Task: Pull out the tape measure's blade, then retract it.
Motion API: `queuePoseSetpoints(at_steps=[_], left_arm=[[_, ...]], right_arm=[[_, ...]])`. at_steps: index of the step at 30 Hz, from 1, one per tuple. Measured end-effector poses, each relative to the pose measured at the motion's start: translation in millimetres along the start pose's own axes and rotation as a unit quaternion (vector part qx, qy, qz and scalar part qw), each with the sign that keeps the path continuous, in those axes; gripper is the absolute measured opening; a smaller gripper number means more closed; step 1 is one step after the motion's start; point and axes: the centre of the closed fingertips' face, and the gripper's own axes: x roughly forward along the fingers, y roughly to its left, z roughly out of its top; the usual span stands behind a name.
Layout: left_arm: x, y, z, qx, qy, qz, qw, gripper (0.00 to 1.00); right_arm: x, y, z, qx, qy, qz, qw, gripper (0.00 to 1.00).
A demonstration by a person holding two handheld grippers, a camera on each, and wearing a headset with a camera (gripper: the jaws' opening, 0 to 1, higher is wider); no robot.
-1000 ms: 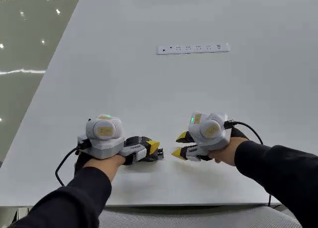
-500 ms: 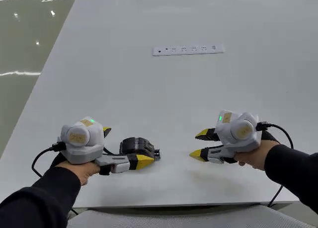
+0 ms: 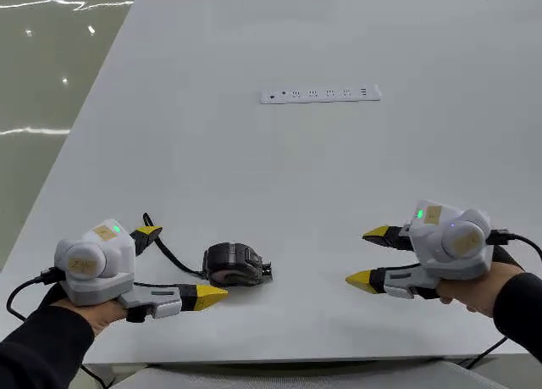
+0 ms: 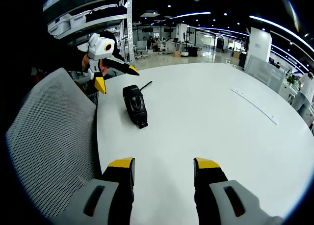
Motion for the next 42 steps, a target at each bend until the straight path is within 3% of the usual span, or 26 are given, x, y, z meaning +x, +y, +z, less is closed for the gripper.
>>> queuePoseSetpoints(at_steps=[7, 11, 14, 16, 22, 25, 28, 34, 38, 42], left_arm=[[-14.7, 5.6, -15.1, 0.023, 0.022, 0.003, 0.9995, 1.0], [-26.7, 18.7, -19.9, 0.007, 0.012, 0.015, 0.9998, 1.0], [-30.7, 17.5, -21.9, -0.002, 0.013, 0.013, 0.9998, 1.0], [-31.1, 14.4, -25.9, 0.009, 0.016, 0.008, 0.9998, 1.0], [-34.1, 19.9, -28.3, 0.004, 0.015, 0.018, 0.9997, 1.0], [-33.0, 18.8, -32.4, 0.035, 0.033, 0.02, 0.9986, 1.0], [-32.3, 15.4, -29.0, 0.026, 0.022, 0.014, 0.9993, 1.0], [-36.4, 22.3, -27.9, 0.014, 0.012, 0.026, 0.9995, 1.0], [-40.4, 24.3, -23.2, 0.011, 0.004, 0.03, 0.9995, 1.0], [-41.6, 22.6, -26.8, 0.017, 0.016, 0.026, 0.9994, 1.0]], right_arm=[[-33.2, -7.6, -23.0, 0.011, -0.002, -0.034, 0.9993, 0.56], [-50.9, -12.3, -40.9, 0.025, 0.001, -0.049, 0.9985, 0.63], [-59.6, -16.0, -59.2, 0.039, 0.009, -0.06, 0.9974, 0.65], [-64.6, -16.4, -69.4, 0.031, 0.018, -0.066, 0.9972, 0.69], [-82.1, -23.0, -76.0, 0.061, 0.001, -0.086, 0.9944, 0.8], [-88.0, -23.6, -80.2, 0.07, -0.005, -0.092, 0.9933, 0.84], [-91.7, -23.4, -84.3, 0.075, -0.004, -0.089, 0.9931, 0.92], [-97.4, -30.2, -76.8, 0.067, -0.01, -0.091, 0.9935, 1.0], [-96.8, -32.3, -72.9, 0.061, -0.013, -0.092, 0.9938, 1.0], [-92.1, -28.2, -72.4, 0.047, -0.009, -0.083, 0.9954, 1.0]])
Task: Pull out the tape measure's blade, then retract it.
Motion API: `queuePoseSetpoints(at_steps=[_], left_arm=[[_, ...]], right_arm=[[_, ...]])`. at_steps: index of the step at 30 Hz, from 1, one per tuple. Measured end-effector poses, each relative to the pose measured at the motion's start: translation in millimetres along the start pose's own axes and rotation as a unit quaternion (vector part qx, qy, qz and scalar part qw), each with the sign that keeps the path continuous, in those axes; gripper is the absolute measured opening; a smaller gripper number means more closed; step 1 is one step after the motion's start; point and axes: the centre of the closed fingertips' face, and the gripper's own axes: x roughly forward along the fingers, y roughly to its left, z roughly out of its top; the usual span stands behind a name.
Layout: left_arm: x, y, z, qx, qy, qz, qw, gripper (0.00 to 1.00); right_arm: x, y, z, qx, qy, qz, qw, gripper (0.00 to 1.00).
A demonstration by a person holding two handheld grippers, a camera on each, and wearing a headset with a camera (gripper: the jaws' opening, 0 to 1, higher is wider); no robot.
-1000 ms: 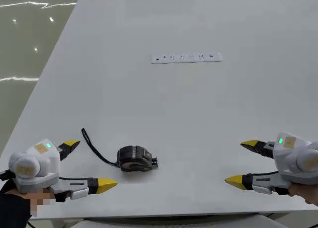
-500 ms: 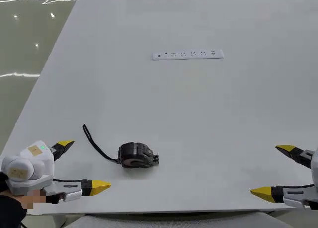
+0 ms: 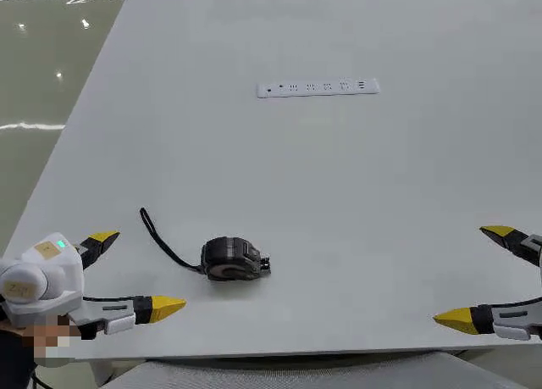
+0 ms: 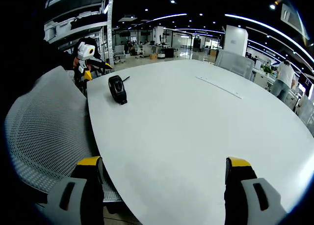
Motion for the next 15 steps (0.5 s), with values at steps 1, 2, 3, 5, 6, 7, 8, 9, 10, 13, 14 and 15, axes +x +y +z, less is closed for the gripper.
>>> queuePoseSetpoints(at_steps=[1, 2, 3, 5, 6, 7, 8, 9, 10, 13, 14, 15], left_arm=[[-0.5, 0.4, 0.2, 0.013, -0.001, 0.003, 0.9999, 1.0], [-1.1, -0.2, 0.5, 0.013, -0.003, 0.003, 0.9999, 1.0], [-1.0, -0.6, 0.2, 0.009, -0.002, 0.0, 1.0, 1.0], [-1.3, -1.7, 0.7, 0.013, -0.003, 0.001, 0.9999, 1.0], [-1.5, -3.6, 0.7, 0.013, -0.002, -0.003, 0.9999, 1.0], [-1.4, -4.0, 0.7, 0.014, -0.002, -0.004, 0.9999, 1.0], [-1.2, -4.1, 0.7, 0.016, -0.002, -0.004, 0.9999, 1.0], [-0.7, -4.7, 0.3, 0.016, 0.0, -0.006, 0.9999, 1.0], [-0.5, -5.2, 0.2, 0.016, 0.001, -0.006, 0.9999, 1.0], [-0.2, -4.0, 1.1, 0.015, 0.0, -0.005, 0.9999, 1.0], [0.0, -4.2, 1.2, 0.014, 0.001, -0.005, 0.9999, 1.0], [0.1, -4.3, 1.2, 0.015, 0.001, -0.006, 0.9999, 1.0]], right_arm=[[1.0, 1.1, -1.2, -0.003, 0.001, 0.004, 1.0, 1.0], [1.8, 2.2, -2.0, 0.0, 0.003, 0.008, 1.0, 1.0], [2.1, 2.5, -2.7, 0.001, 0.005, 0.01, 0.9999, 1.0], [1.9, 3.3, -2.8, 0.0, 0.006, 0.012, 0.9999, 1.0], [1.6, 3.1, -2.1, 0.005, 0.005, 0.012, 0.9999, 1.0], [1.6, 2.2, -2.2, 0.006, 0.004, 0.012, 0.9999, 1.0], [1.5, 2.0, -2.3, 0.006, 0.004, 0.012, 0.9999, 1.0], [1.5, 2.2, -3.1, 0.006, 0.005, 0.012, 0.9999, 1.0], [1.5, 2.0, -3.3, 0.007, 0.005, 0.012, 0.9999, 1.0], [1.0, 1.2, -3.2, 0.006, 0.005, 0.011, 0.9999, 1.0], [0.7, 0.5, -2.9, 0.008, 0.004, 0.011, 0.9999, 1.0], [0.4, 0.6, -2.7, 0.01, 0.003, 0.011, 0.9999, 1.0]])
